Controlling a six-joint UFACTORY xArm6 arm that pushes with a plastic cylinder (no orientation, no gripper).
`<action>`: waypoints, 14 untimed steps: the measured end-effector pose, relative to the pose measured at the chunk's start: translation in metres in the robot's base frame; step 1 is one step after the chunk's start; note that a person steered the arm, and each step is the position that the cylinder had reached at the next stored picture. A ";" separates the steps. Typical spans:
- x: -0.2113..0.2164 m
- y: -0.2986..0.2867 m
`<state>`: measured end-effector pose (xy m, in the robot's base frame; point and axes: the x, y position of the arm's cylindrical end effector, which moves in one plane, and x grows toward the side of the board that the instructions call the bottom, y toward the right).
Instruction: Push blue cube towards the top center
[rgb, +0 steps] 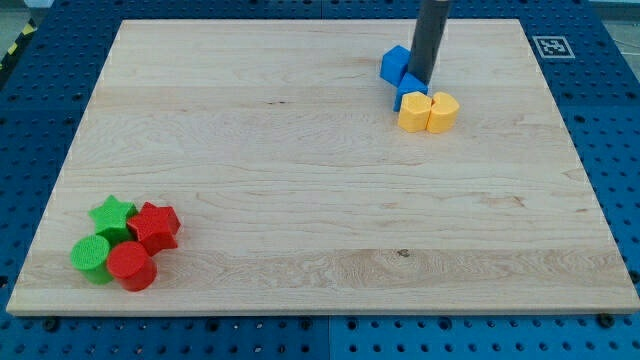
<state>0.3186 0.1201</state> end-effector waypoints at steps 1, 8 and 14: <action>-0.014 0.011; -0.022 -0.043; -0.031 -0.076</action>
<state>0.2880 0.0436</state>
